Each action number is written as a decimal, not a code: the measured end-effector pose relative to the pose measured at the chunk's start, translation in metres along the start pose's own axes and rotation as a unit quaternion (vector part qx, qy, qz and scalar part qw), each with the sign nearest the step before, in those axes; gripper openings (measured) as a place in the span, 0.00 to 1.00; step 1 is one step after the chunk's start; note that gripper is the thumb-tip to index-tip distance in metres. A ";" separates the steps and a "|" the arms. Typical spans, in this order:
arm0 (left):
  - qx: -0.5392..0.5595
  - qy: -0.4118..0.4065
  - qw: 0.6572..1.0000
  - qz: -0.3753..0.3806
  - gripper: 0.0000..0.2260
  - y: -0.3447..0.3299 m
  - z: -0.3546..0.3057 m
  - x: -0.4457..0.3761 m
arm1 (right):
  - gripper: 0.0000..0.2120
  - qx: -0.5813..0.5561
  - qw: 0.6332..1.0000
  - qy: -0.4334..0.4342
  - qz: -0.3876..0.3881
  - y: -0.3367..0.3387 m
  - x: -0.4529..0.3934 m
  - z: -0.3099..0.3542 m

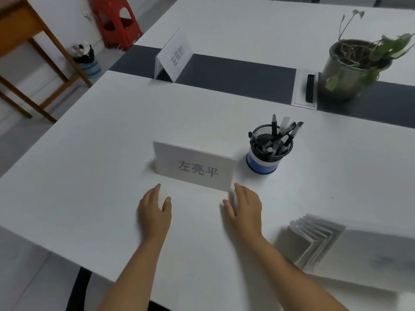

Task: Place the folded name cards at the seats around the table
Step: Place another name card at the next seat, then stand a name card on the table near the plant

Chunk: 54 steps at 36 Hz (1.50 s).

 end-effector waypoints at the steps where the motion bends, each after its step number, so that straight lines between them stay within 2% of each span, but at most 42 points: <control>1: -0.018 -0.014 1.000 0.012 0.18 -0.001 0.001 0.014 | 0.23 0.008 1.000 0.011 0.003 0.002 0.010 0.000; 4: -0.031 -0.017 0.998 0.044 0.18 -0.004 0.004 0.065 | 0.23 -0.014 0.998 0.039 0.037 0.010 0.048 0.000; 7: 0.016 -0.009 0.996 0.088 0.18 -0.009 0.000 0.118 | 0.26 -0.068 0.994 0.025 0.082 0.035 0.095 -0.012; 10: 0.052 -0.030 0.991 0.120 0.17 -0.012 -0.022 0.158 | 0.22 -0.096 0.992 0.013 0.082 0.080 0.140 -0.034; 13: 0.097 -0.057 0.983 0.143 0.21 -0.018 -0.062 0.184 | 0.21 -0.131 0.991 -0.023 0.032 0.139 0.165 -0.067; 15: 0.133 -0.080 0.975 0.156 0.24 -0.024 -0.095 0.195 | 0.24 -0.136 0.989 -0.055 -0.023 0.180 0.169 -0.092; 20: 0.210 -0.105 0.958 0.162 0.20 -0.037 -0.174 0.196 | 0.24 -0.114 0.969 -0.129 -0.179 0.277 0.164 -0.140; 22: 0.242 -0.107 0.951 0.159 0.22 -0.039 -0.201 0.192 | 0.28 -0.137 0.956 -0.163 -0.202 0.300 0.154 -0.156; 25: 0.253 -0.129 0.946 0.154 0.22 -0.042 -0.235 0.185 | 0.32 -0.180 0.950 -0.194 -0.169 0.314 0.127 -0.170; 30: 0.249 -0.163 0.942 0.155 0.16 -0.047 -0.262 0.187 | 0.18 -0.228 0.959 -0.153 -0.066 0.314 0.084 -0.164; 33: 0.250 -0.153 0.949 0.114 0.15 -0.035 -0.270 0.191 | 0.14 -0.227 0.961 -0.130 -0.088 0.326 0.078 -0.159; 36: 0.246 -0.189 0.949 0.055 0.17 -0.010 -0.301 0.199 | 0.13 -0.253 0.954 -0.099 -0.127 0.354 0.082 -0.154; 40: 0.288 -0.239 0.926 0.053 0.15 -0.007 -0.363 0.217 | 0.18 -0.278 0.933 -0.069 -0.218 0.417 0.089 -0.163; 44: 0.297 -0.288 0.900 0.137 0.16 -0.067 -0.429 0.245 | 0.16 -0.311 0.893 -0.118 -0.302 0.477 0.096 -0.220; 47: 0.244 -0.299 0.878 0.282 0.26 -0.148 -0.472 0.287 | 0.12 -0.298 0.879 -0.174 -0.330 0.509 0.100 -0.281; 50: 0.202 -0.261 0.833 0.443 0.35 -0.232 -0.492 0.339 | 0.14 -0.291 0.865 -0.242 -0.330 0.524 0.104 -0.351; 54: 0.189 -0.201 0.812 0.514 0.35 -0.309 -0.497 0.379 | 0.20 -0.284 0.857 -0.329 -0.275 0.514 0.112 -0.439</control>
Point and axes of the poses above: each hand's wrist, its own x-axis away from the middle knuckle, its own y-axis out of the back of the hand, z = x × y, the point moved 9 cm from there along -x, towards the middle knuckle, and after that the axes turned 6 degrees about -y, right-handed, at the moved point
